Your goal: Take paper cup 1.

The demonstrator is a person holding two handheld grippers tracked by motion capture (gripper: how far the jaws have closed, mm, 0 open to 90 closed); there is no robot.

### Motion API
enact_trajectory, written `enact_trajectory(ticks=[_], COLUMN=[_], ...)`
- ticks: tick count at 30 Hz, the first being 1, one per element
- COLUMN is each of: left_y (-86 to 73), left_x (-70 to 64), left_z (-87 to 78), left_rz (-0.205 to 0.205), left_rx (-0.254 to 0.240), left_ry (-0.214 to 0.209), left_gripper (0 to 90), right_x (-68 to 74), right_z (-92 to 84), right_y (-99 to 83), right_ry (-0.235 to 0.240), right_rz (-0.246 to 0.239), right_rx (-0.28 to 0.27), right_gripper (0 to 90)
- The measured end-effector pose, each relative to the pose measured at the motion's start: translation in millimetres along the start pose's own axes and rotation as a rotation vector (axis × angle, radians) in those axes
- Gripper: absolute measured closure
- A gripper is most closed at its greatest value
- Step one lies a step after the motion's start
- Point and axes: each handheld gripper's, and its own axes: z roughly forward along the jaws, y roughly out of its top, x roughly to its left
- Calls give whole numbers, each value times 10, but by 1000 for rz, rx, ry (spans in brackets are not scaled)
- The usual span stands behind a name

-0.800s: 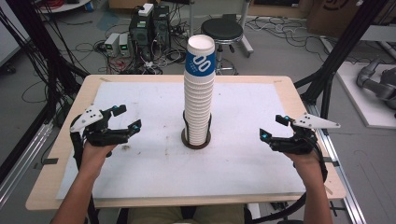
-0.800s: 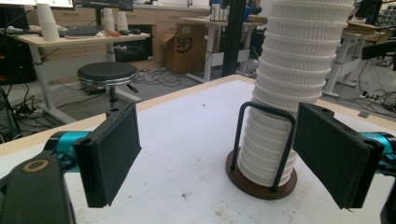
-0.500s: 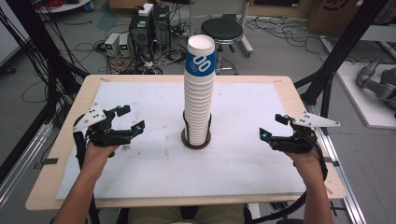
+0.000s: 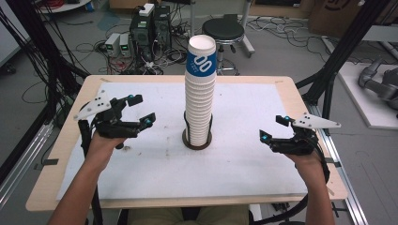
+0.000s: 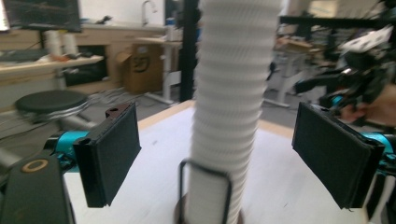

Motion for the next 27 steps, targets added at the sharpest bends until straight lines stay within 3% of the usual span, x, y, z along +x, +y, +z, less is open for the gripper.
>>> enact_trajectory(ticks=[1, 2, 11, 27], left_y=[117, 170, 440, 513], left_x=[-22, -34, -77, -111], left_z=[109, 171, 672, 1155], left_rz=[8, 16, 40, 78], left_rx=[-9, -13, 4, 65], left_ry=[-36, -46, -94, -94], left_gripper=[148, 148, 138, 132], right_x=[2, 10, 13, 43], right_z=[0, -3, -17, -7], right_y=[1, 2, 21, 46], right_ry=[-1, -1, 6, 20], right_rz=[-3, 4, -4, -18], right_rx=[-1, 2, -3, -9], right_gripper=[162, 162, 162, 162])
